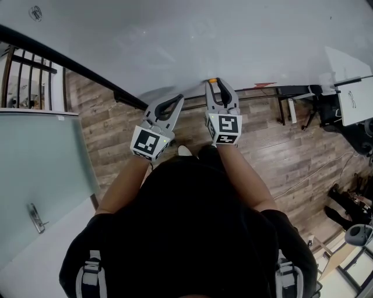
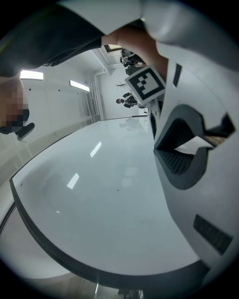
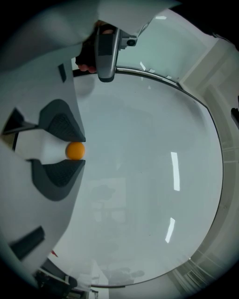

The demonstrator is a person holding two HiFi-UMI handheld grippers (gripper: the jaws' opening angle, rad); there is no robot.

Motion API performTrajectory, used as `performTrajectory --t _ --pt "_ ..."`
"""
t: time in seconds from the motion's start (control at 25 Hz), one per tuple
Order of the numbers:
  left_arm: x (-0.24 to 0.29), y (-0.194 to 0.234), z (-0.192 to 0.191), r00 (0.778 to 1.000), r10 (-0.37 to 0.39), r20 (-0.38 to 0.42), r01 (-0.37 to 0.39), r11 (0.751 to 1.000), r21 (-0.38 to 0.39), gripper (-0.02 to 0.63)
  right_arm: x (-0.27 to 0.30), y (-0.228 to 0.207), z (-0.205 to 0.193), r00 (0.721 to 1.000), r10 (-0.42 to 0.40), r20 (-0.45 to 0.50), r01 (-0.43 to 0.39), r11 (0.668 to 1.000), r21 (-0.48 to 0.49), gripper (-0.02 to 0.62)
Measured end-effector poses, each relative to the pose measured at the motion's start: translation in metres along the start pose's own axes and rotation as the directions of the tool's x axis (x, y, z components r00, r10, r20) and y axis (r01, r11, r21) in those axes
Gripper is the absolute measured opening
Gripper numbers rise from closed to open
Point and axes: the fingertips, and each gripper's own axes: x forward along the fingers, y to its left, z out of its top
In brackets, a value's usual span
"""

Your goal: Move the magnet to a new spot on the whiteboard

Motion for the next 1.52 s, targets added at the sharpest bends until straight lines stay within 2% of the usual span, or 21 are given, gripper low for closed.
performTrajectory --t 0.6,0.84,1.16,1.32,1.52 --pt "-0.011 0.002 0.005 0.999 0.033 0.013 -0.033 0.999 0.005 0.002 -0.009 0.002 0.023 0.999 0.027 0.036 -0.027 1.0 -0.001 0.115" --pt "-0.015 0.003 0.006 0.999 0.044 0.019 -0.044 0.999 0.001 0.002 -0.022 0.013 0.026 0.997 0.066 0.041 -0.066 0.998 -0.002 0.115" --pt "-0.032 0.01 0.013 0.998 0.065 0.016 -0.065 0.998 0.021 0.002 -0.046 0.032 0.053 0.983 0.168 0.067 -0.168 0.986 -0.008 0.117" --pt "-0.043 0.014 0.03 0.996 0.076 0.04 -0.078 0.996 0.042 0.002 -0.061 0.045 0.069 0.957 0.275 0.091 -0.278 0.96 0.019 0.117" --pt "-0.057 0.013 0.05 0.996 0.067 0.067 -0.069 0.997 0.034 0.002 -0.084 0.054 0.091 0.926 0.345 0.155 -0.348 0.937 -0.003 0.117"
